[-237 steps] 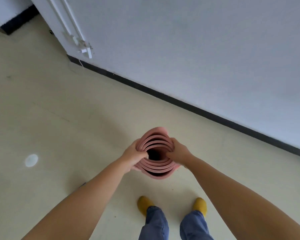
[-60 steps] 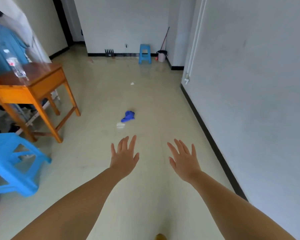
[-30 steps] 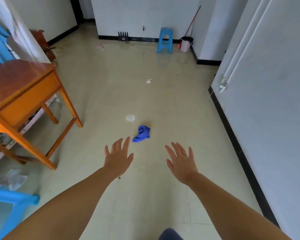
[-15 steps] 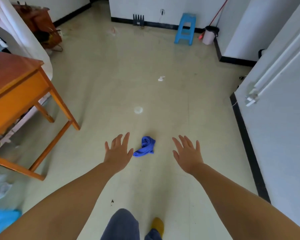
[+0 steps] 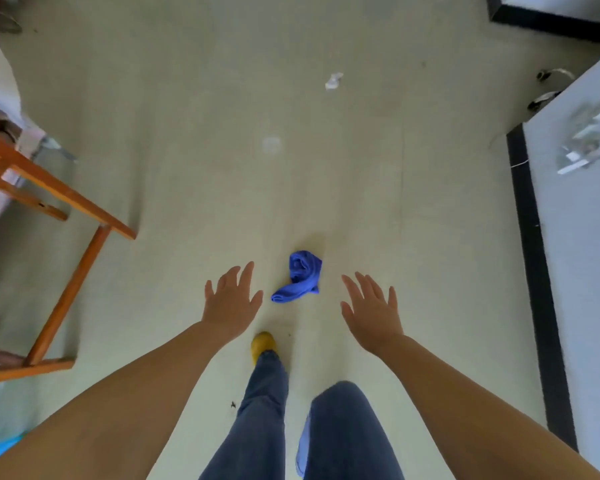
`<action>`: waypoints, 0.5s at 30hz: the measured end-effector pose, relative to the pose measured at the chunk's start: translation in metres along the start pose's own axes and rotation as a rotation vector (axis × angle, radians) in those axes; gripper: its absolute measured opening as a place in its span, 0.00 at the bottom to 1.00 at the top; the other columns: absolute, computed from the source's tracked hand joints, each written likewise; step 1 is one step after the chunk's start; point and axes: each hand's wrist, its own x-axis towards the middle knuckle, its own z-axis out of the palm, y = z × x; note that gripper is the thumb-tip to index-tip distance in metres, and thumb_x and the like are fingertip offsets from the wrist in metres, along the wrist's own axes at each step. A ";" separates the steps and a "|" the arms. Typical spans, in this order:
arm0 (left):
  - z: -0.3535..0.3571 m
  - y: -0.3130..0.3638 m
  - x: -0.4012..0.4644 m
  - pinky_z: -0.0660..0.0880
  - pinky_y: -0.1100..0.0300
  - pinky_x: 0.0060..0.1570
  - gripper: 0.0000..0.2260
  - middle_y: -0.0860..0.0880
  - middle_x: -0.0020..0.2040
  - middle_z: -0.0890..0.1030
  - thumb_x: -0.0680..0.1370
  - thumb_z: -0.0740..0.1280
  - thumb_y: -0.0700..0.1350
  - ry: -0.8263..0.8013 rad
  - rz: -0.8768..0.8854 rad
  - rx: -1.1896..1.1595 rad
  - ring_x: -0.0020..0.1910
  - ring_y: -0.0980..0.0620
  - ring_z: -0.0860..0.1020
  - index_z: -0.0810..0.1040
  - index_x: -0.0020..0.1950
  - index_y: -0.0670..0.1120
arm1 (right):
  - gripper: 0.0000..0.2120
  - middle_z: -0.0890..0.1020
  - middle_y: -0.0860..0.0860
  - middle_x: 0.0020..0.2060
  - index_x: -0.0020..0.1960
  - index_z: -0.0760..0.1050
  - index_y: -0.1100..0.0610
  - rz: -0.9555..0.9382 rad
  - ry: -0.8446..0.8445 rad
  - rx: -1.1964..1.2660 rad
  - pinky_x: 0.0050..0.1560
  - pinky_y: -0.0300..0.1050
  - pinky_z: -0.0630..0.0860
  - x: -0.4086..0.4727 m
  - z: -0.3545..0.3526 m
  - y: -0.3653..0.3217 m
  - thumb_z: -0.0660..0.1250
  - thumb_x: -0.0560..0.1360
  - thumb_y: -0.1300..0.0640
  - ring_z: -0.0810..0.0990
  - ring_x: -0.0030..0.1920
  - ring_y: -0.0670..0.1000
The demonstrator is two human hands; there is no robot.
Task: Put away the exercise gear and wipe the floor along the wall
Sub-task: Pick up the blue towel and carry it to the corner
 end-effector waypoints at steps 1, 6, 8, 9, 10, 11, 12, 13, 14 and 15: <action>0.007 0.000 0.015 0.49 0.46 0.73 0.27 0.47 0.77 0.54 0.82 0.50 0.55 -0.041 -0.002 -0.002 0.75 0.47 0.55 0.44 0.77 0.51 | 0.26 0.48 0.48 0.78 0.78 0.43 0.47 0.007 -0.028 0.006 0.75 0.58 0.43 0.016 0.006 -0.001 0.46 0.82 0.47 0.45 0.77 0.49; 0.088 -0.006 0.103 0.48 0.46 0.73 0.26 0.49 0.75 0.58 0.82 0.52 0.53 -0.182 0.082 -0.020 0.74 0.49 0.57 0.46 0.77 0.50 | 0.26 0.48 0.50 0.77 0.78 0.44 0.49 -0.020 -0.161 -0.011 0.75 0.58 0.44 0.123 0.071 -0.003 0.47 0.82 0.49 0.47 0.77 0.50; 0.143 -0.015 0.144 0.49 0.46 0.73 0.27 0.48 0.75 0.58 0.81 0.53 0.53 -0.221 0.065 -0.013 0.74 0.49 0.57 0.46 0.77 0.50 | 0.26 0.49 0.51 0.77 0.78 0.44 0.50 -0.083 -0.218 -0.032 0.75 0.59 0.44 0.177 0.120 -0.003 0.48 0.82 0.49 0.47 0.77 0.50; 0.174 -0.021 0.165 0.49 0.46 0.72 0.28 0.47 0.76 0.56 0.81 0.53 0.54 -0.245 0.043 0.008 0.74 0.48 0.56 0.45 0.77 0.50 | 0.26 0.49 0.51 0.77 0.78 0.44 0.49 -0.122 -0.243 -0.047 0.74 0.59 0.44 0.203 0.146 -0.002 0.48 0.82 0.50 0.47 0.77 0.51; 0.207 -0.027 0.185 0.50 0.45 0.72 0.29 0.46 0.76 0.54 0.81 0.54 0.54 -0.269 0.025 0.038 0.75 0.47 0.54 0.44 0.77 0.49 | 0.26 0.49 0.52 0.77 0.78 0.45 0.49 -0.155 -0.261 -0.060 0.74 0.60 0.44 0.229 0.174 0.000 0.50 0.82 0.51 0.47 0.77 0.51; 0.241 -0.032 0.206 0.50 0.45 0.72 0.30 0.45 0.77 0.52 0.80 0.55 0.55 -0.294 0.017 0.063 0.75 0.47 0.52 0.43 0.77 0.49 | 0.27 0.48 0.52 0.77 0.78 0.45 0.49 -0.175 -0.273 -0.068 0.74 0.60 0.43 0.253 0.202 0.003 0.51 0.82 0.52 0.46 0.77 0.51; 0.272 -0.037 0.225 0.51 0.45 0.71 0.32 0.44 0.77 0.52 0.80 0.56 0.55 -0.322 0.025 0.081 0.75 0.46 0.52 0.43 0.77 0.49 | 0.27 0.47 0.52 0.77 0.77 0.45 0.49 -0.185 -0.283 -0.070 0.74 0.60 0.43 0.273 0.228 0.006 0.52 0.82 0.53 0.45 0.77 0.52; 0.303 -0.041 0.243 0.54 0.46 0.70 0.33 0.43 0.76 0.52 0.80 0.57 0.54 -0.355 0.038 0.091 0.75 0.45 0.53 0.42 0.77 0.48 | 0.27 0.47 0.53 0.77 0.77 0.45 0.49 -0.193 -0.295 -0.073 0.74 0.59 0.42 0.292 0.254 0.011 0.52 0.81 0.53 0.45 0.77 0.52; 0.331 -0.044 0.260 0.58 0.47 0.68 0.33 0.42 0.76 0.52 0.79 0.58 0.53 -0.385 0.045 0.089 0.74 0.44 0.55 0.42 0.77 0.48 | 0.28 0.46 0.53 0.77 0.78 0.46 0.50 -0.206 -0.296 -0.081 0.74 0.59 0.42 0.309 0.280 0.016 0.53 0.81 0.54 0.44 0.77 0.52; 0.359 -0.046 0.277 0.62 0.48 0.65 0.34 0.42 0.75 0.54 0.79 0.59 0.52 -0.402 0.040 0.070 0.72 0.42 0.58 0.42 0.77 0.47 | 0.29 0.46 0.54 0.77 0.78 0.46 0.51 -0.231 -0.280 -0.093 0.74 0.58 0.42 0.326 0.305 0.022 0.55 0.81 0.55 0.44 0.77 0.53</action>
